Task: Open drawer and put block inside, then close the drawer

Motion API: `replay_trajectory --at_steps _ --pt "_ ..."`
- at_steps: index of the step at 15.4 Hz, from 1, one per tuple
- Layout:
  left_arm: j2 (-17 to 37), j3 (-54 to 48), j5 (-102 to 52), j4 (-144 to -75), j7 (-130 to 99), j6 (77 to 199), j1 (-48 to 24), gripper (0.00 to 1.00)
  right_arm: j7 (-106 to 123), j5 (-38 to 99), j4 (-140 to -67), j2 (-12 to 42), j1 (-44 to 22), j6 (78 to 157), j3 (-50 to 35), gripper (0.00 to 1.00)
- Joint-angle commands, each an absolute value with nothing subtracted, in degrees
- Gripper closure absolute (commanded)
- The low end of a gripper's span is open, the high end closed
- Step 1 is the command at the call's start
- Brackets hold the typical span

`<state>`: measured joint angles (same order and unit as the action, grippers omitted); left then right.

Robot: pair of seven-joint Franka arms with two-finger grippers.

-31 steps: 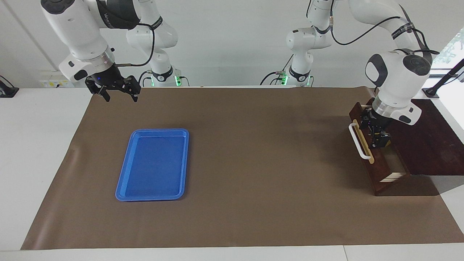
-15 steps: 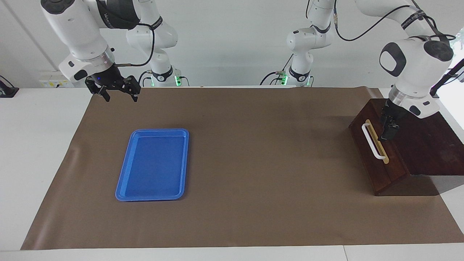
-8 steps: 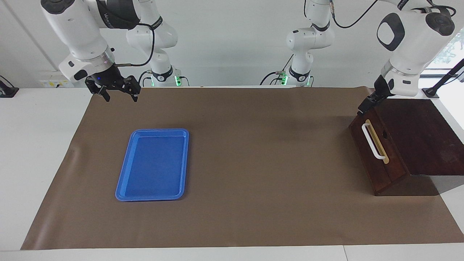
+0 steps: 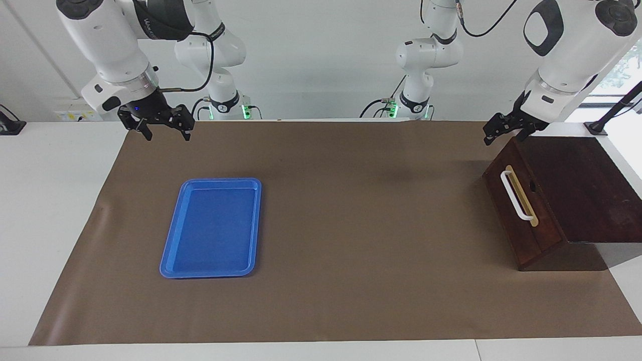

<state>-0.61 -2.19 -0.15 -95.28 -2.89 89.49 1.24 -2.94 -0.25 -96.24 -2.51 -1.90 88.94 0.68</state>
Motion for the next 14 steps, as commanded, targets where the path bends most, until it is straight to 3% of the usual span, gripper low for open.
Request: replay_trajectory --at_steps 1,14 --pt "0.53 -1.14 -0.88 -94.57 -1.76 90.00 -0.44 0.00 -3.52 -1.05 -98.00 -3.96 -0.88 89.91 0.09 0.00" --pt "1.32 -1.05 -0.88 -91.14 -1.67 89.38 -0.35 0.00 -5.71 -1.05 -97.82 -3.96 -0.88 90.00 0.00 0.00"
